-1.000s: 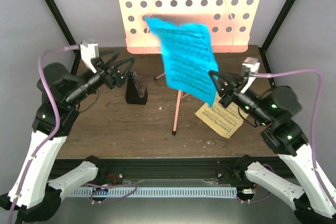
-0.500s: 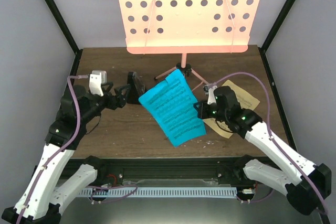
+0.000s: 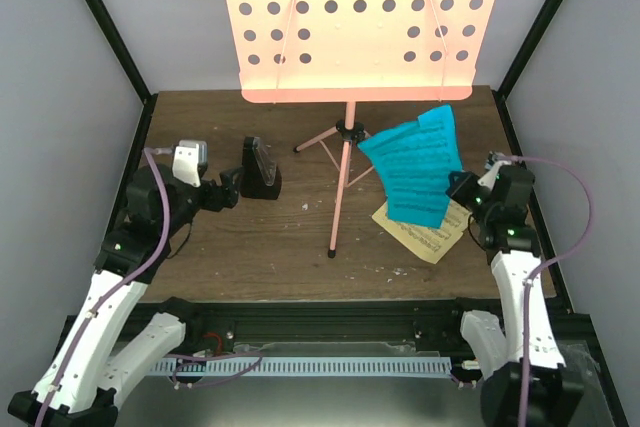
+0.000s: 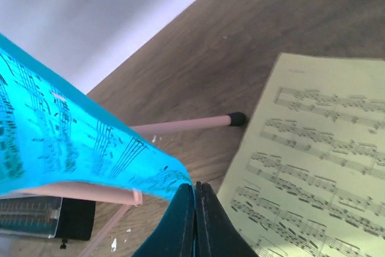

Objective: Pack up the instrument practice props

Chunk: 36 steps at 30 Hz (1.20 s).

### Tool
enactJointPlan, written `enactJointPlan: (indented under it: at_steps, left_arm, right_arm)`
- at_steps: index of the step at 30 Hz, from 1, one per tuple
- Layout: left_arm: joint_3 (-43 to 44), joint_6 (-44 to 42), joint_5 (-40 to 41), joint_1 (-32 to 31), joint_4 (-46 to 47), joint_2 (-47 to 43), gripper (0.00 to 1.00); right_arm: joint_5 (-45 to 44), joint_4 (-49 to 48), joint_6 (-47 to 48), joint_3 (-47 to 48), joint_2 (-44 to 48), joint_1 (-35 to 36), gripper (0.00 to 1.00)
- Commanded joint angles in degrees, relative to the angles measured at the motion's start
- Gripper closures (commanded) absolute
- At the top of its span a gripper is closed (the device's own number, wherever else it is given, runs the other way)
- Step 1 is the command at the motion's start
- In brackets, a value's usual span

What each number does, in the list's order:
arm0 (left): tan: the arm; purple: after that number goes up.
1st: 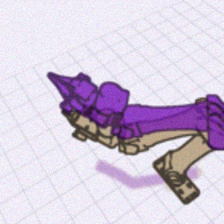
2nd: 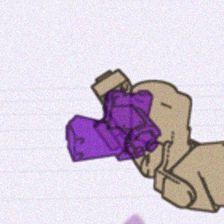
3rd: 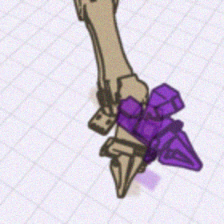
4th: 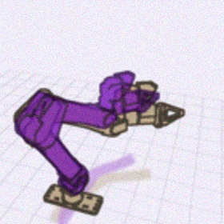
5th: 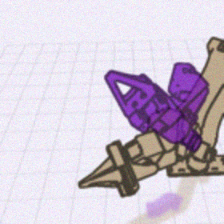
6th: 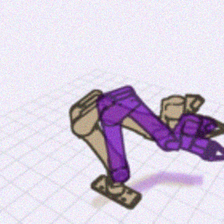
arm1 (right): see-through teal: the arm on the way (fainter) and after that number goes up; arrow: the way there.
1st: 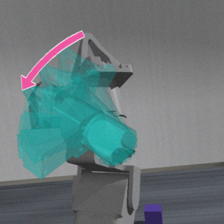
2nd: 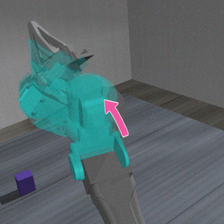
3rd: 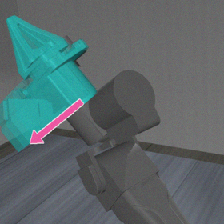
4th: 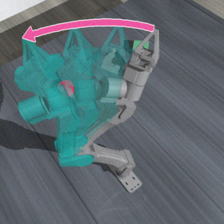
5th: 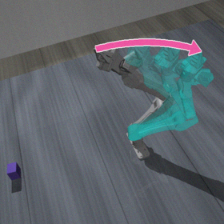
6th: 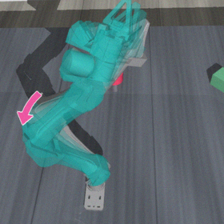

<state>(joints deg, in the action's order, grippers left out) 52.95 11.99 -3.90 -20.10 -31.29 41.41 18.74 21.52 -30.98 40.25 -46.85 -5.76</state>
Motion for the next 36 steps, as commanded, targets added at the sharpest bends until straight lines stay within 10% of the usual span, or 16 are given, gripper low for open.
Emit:
enactJointPlan:
  at_steps: [1, 10, 28, 36]
  left_arm:
    - [-0.83, -3.51, 3.3, 0.41, 0.09, -0.69, 0.07]
    - [-6.0, -7.25, 8.13, 0.41, 1.67, -1.8, 0.07]
    - [-7.99, -7.52, 8.38, 0.41, 2.72, -2.65, 0.07]
    - [-8.13, -7.5, 8.22, 0.41, 2.9, -2.64, 0.07]
  right_arm:
    - [12.56, -6.95, -10.58, -7.07, 1.08, -7.3, 0.99]
    - [6.36, -13.0, -26.61, -19.72, 4.38, -7.51, 0.99]
    - [-2.8, -13.31, -26.67, -25.1, 1.6, -7.56, 0.97]
    - [-10.78, -5.83, -24.42, -20.16, 10.44, -7.54, 0.14]
